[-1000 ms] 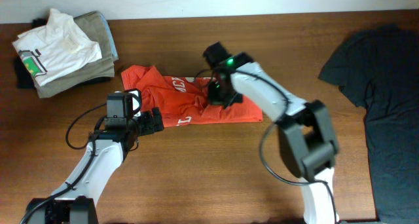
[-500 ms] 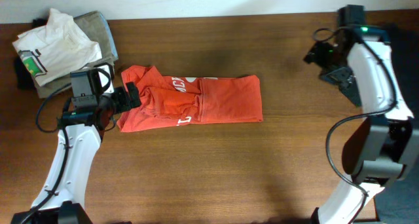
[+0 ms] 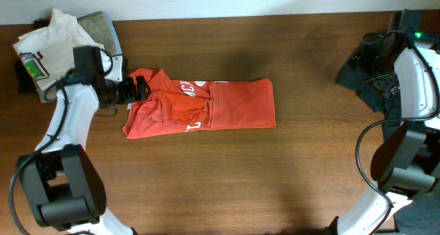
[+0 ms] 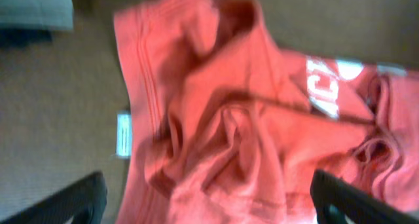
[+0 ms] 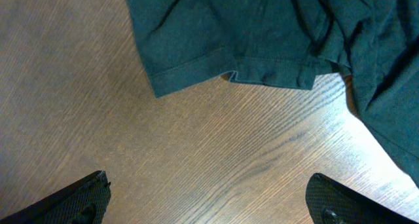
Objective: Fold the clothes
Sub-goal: 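Grasp the left end of the strip with the left gripper, then fold the left end rightward over the bundle with the left gripper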
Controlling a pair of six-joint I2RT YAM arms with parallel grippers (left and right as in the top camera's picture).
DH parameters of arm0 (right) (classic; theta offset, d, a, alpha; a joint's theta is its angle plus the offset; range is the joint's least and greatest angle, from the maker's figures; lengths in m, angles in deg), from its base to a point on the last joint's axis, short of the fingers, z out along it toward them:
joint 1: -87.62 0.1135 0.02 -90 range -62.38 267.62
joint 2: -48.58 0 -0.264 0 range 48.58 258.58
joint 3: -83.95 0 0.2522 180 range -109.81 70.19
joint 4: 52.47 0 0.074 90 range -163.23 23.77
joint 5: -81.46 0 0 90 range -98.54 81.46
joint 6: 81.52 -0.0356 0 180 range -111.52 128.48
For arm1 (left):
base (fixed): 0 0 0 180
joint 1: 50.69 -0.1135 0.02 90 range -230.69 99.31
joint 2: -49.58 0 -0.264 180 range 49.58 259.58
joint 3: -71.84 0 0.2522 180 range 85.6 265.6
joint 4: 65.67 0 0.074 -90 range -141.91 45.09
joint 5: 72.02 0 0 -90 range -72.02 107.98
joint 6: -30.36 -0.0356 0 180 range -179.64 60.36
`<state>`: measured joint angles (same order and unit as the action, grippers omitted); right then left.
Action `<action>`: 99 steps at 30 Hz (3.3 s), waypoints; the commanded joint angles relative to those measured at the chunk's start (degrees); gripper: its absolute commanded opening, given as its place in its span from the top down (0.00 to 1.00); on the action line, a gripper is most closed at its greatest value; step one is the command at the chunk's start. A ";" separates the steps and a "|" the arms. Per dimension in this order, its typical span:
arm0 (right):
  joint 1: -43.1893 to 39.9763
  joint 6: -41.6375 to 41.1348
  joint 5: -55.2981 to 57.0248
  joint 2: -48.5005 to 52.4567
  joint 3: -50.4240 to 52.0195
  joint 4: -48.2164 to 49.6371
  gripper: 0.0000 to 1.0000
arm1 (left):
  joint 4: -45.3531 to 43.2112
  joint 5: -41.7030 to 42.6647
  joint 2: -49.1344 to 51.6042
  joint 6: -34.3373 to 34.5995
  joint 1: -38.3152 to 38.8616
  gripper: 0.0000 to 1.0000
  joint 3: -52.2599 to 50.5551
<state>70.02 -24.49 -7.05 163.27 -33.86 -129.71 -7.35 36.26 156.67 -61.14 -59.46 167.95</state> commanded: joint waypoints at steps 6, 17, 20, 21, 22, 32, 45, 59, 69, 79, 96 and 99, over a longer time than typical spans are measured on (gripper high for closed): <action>-0.13 -0.55 0.72 -0.17 -0.37 -0.20 0.02 | 13.62 2.34 15.17 -2.99 -2.43 0.01 15.89; -0.09 -0.55 0.70 -0.17 -0.37 -0.17 0.01 | 16.44 3.39 20.68 -6.27 -2.73 0.01 15.80; -0.09 -0.55 0.70 -0.17 -0.37 -0.17 0.01 | 18.82 9.88 22.45 -11.08 -2.69 0.01 15.72; -0.09 -0.55 0.70 -0.17 -0.37 -0.20 0.01 | 19.37 9.81 23.69 -11.04 -2.69 0.01 15.67; -0.09 -0.55 0.70 -0.17 -0.37 -0.17 0.01 | 19.37 10.43 25.35 -11.06 -2.69 0.01 15.45; -0.09 -0.55 0.70 -0.17 -0.37 -0.20 0.01 | 19.19 15.13 34.34 -11.06 -2.62 0.01 15.39; -0.09 -0.55 0.70 -0.17 -0.37 -0.17 0.01 | 17.14 14.95 34.34 -10.97 -2.62 0.85 15.39; -0.09 -0.55 0.70 -0.17 -0.37 -0.17 0.01 | 32.35 -17.05 34.32 6.43 -2.64 0.99 34.71; -0.09 -0.55 0.70 -0.17 -0.37 -0.17 0.01 | 48.61 -17.03 34.29 7.54 4.11 0.99 53.90; -0.09 -0.55 0.72 -0.17 -0.37 -0.17 0.01 | 48.15 -17.07 34.27 8.35 21.84 0.99 57.46; -0.09 -0.55 0.72 -0.17 -0.37 -0.20 0.01 | 48.37 -21.11 33.40 11.34 32.46 0.99 58.31; -0.09 -0.55 0.70 -0.17 -0.37 -0.17 0.01 | 49.46 -21.11 31.69 11.34 31.76 0.99 61.31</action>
<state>70.02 -24.52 -7.05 163.27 -33.86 -129.73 41.15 16.46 190.74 -50.87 -26.81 225.10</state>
